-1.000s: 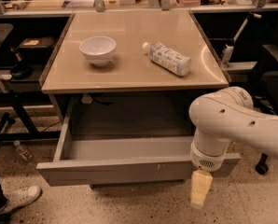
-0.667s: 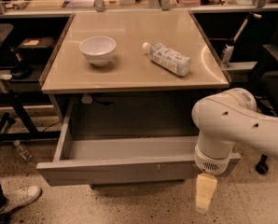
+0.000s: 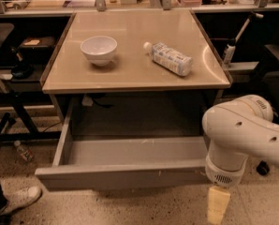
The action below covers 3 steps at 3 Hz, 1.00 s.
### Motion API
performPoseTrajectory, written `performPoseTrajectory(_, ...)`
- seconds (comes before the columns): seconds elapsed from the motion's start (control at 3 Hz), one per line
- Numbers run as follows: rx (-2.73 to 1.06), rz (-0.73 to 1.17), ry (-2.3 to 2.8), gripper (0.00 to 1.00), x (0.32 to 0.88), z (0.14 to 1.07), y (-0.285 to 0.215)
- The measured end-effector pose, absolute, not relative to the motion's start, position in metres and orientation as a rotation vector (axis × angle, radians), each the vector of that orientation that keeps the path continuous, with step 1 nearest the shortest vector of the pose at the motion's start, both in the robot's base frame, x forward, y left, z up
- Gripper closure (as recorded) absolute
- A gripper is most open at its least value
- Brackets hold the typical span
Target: Open top drawer
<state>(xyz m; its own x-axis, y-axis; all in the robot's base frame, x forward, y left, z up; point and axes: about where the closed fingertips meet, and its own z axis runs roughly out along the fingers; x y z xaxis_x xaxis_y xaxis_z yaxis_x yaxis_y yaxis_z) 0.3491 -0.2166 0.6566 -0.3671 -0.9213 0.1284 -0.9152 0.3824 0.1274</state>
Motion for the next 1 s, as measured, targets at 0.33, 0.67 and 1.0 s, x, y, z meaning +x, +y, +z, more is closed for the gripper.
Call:
performPoseTrajectory(0.33, 1.652, -0.051, -2.459, 0.00, 0.350, 0.657, -0.216)
performPoseTrajectory(0.67, 1.626, -0.051, -2.463, 0.00, 0.335, 0.659, -0.226)
performPoseTrajectory(1.0, 1.626, -0.051, -2.463, 0.00, 0.335, 0.659, -0.226)
